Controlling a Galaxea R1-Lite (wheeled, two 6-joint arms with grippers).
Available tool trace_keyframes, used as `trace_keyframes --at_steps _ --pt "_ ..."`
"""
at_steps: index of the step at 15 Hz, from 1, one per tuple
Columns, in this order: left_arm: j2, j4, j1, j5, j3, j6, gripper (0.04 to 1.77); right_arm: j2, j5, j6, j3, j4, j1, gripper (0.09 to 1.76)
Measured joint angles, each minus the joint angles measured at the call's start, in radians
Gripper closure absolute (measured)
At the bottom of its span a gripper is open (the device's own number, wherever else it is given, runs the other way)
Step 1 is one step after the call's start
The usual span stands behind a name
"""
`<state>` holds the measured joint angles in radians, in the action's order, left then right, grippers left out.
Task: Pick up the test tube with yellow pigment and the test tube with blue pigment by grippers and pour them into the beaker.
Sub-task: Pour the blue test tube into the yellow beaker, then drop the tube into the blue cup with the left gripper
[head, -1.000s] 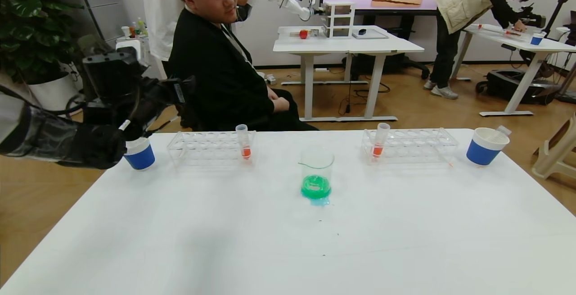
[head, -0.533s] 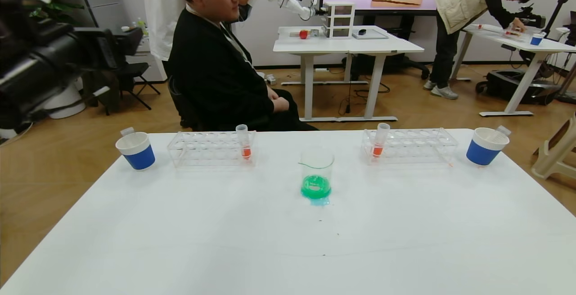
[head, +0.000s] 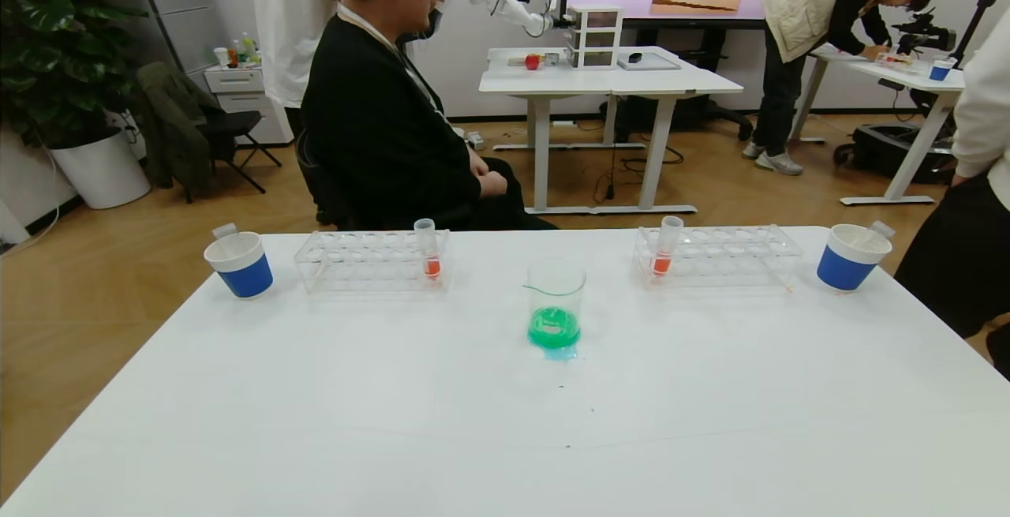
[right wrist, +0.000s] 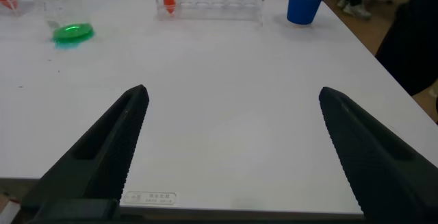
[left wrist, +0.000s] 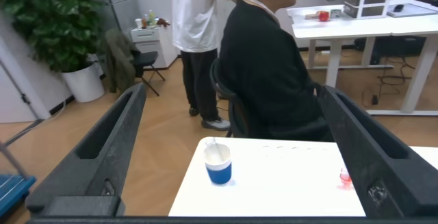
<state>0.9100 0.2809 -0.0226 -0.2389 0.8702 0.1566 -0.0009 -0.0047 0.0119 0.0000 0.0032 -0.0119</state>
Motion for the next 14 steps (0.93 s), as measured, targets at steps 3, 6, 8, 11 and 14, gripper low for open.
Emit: trace_keyframes --at_steps 3,6,8,11,14 --pt "-0.227 -0.167 0.016 0.005 -0.039 -0.002 0.06 0.0 0.0 0.0 0.0 0.0 0.0 0.11" --pt "-0.453 -0.297 0.015 0.009 -0.112 -0.005 0.06 0.0 0.0 0.0 0.0 0.0 0.0 0.11" --pt "-0.594 -0.339 0.011 0.049 -0.178 -0.014 0.06 0.0 0.0 0.0 0.0 0.0 0.0 0.11" --pt "-0.789 -0.332 0.014 0.216 -0.323 -0.056 0.06 0.0 0.0 0.0 0.0 0.0 0.0 0.11" --pt "-0.879 -0.194 0.017 0.254 -0.576 -0.084 0.06 0.0 0.0 0.0 0.0 0.0 0.0 0.11"
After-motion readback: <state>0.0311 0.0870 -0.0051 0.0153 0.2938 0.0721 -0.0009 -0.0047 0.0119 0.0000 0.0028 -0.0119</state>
